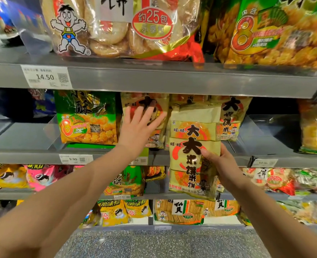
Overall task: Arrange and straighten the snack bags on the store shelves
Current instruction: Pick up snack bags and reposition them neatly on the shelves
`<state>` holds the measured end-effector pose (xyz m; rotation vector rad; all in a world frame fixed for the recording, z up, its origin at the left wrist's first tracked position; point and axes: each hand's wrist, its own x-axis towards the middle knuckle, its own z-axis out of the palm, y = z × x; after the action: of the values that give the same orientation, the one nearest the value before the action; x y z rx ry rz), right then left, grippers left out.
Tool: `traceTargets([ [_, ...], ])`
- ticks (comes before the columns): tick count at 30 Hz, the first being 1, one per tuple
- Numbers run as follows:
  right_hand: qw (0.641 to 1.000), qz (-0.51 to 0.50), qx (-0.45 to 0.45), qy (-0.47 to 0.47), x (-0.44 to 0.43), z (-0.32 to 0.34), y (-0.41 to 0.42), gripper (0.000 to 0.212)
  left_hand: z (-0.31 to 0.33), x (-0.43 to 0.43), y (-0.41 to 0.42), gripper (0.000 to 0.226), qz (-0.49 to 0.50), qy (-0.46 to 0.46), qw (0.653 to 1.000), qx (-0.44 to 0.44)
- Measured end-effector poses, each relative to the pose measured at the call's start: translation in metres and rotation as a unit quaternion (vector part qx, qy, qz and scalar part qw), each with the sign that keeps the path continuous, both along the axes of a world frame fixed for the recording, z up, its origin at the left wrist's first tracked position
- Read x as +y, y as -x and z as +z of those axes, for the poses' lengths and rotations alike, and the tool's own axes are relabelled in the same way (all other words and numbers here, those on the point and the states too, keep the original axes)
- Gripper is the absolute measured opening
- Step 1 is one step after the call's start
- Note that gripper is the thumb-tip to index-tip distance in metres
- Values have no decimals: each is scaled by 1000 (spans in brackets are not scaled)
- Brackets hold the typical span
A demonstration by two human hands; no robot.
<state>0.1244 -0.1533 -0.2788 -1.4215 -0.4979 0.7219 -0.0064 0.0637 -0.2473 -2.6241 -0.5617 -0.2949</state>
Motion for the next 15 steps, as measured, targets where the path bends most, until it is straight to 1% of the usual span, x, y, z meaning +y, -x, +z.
traceTargets([
  [3,1000,-3,11,-6,-2,-2,-3,50,-8,5,-1,111,-2,-15,1000,-11],
  [9,1000,-12,12,-11,-2,-1,-3,47,-15,18,-6,112,-14,-20,1000,4],
  [12,1000,-5,13,-10,-1,-5,-1,50,-10,12,-5,104,-17,-17,999,22],
  [13,1000,-3,15,-10,-1,-5,-1,52,-6,10,-2,101,-21,-21,1000,6],
  [15,1000,1,15,-12,0,-4,-1,55,11,8,3,93,-33,-37,995,-89],
])
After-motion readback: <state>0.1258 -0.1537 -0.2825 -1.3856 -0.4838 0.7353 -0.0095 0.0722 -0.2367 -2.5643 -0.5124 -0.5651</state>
